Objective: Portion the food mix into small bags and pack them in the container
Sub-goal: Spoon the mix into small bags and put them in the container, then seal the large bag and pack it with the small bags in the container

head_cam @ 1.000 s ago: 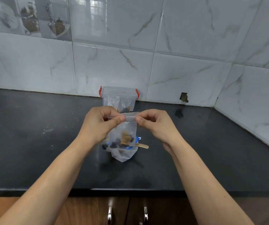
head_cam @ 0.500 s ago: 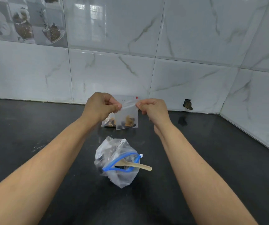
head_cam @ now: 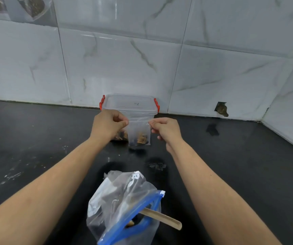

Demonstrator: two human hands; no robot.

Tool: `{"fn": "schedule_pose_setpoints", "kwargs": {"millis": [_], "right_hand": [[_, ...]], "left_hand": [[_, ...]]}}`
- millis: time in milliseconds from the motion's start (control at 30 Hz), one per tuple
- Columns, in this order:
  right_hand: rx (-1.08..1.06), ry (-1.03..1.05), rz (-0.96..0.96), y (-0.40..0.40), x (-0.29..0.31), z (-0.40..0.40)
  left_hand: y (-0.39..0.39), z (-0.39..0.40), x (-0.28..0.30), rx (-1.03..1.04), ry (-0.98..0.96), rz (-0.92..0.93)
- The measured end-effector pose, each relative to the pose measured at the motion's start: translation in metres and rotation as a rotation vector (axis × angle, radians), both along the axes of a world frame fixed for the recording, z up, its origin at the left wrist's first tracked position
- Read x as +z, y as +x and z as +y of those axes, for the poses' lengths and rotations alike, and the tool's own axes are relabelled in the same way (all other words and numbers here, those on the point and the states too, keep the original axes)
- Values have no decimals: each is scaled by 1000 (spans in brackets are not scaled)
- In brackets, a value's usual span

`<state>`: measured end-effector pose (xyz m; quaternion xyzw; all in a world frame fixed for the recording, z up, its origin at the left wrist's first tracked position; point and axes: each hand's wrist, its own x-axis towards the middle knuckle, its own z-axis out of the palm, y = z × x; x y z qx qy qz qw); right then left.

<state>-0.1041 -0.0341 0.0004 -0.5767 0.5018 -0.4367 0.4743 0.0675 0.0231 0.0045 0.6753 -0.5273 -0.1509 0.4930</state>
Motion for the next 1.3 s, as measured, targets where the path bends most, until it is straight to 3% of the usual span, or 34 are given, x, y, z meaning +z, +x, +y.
{"fn": "schedule_pose_setpoints", "kwargs": {"millis": [267,467,633,900,1067,1200,1300], "right_hand": [[-97,36,-72,11,-22,-24],[-85,52,-8,12,-17,-21],[-79,-53,253,-5,-4,11],[115,-142,257,-53,25,127],[58,-319,463,-79,15,207],[31,-492,924,-71,-5,236],[45,-505,1061,-61,-21,232]], "left_hand": [[-2,-20,-9,103,-42,-77],[-8,-2,-4,92,-68,-48],[-11,34,9,22,-94,73],[-30,151,1,3,-287,297],[-49,215,-22,-82,-352,256],[-57,232,-32,-134,-290,-61],[-58,234,-33,-165,-214,-143]]}}
